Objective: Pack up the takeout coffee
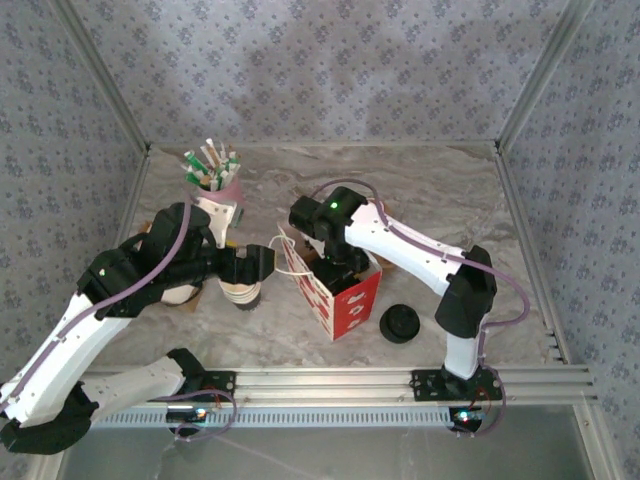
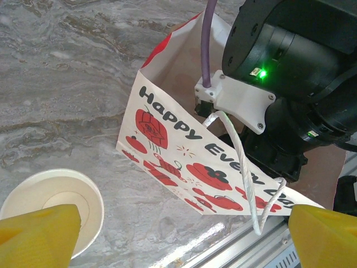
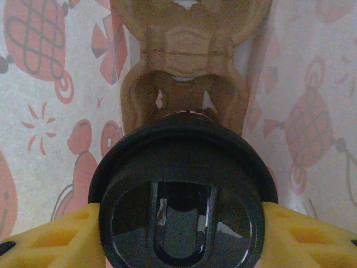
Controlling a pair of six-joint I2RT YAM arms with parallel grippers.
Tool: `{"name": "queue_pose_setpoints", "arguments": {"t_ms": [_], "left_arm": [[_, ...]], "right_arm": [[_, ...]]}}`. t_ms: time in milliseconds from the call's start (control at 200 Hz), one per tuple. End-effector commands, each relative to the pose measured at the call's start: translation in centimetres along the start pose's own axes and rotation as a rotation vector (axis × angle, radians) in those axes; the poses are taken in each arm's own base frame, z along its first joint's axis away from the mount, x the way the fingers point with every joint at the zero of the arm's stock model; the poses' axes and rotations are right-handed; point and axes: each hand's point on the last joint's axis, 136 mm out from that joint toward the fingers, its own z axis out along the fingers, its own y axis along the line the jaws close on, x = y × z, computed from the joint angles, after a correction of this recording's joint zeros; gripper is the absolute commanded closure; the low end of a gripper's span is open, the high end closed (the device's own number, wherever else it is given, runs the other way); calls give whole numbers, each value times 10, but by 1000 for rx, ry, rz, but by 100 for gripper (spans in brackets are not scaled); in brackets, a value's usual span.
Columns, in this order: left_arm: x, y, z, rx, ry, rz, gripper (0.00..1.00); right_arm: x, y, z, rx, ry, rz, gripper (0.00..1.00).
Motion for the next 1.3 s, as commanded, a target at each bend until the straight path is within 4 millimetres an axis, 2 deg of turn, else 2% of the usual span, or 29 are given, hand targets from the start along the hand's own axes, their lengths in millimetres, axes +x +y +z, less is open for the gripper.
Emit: {"name": "queue_pose_setpoints", "arguments": {"t_ms": [0,305,959,1294], "left_arm": [[-3,-2,0,4,-17,17,4],[-2,0,2,-2,-15,15,4],[-3,0,6,-5,-14,14,4],[-2,0,7,-7,-13,13,4]], "right_arm": [[4,-2,-10,-14,-28,-8,39],[2,-1,-12,-20,-66,-17,39],[1,-4,3,-13,-72,-12,39],[0,-4,2,-17,-90,-15,39]]}}
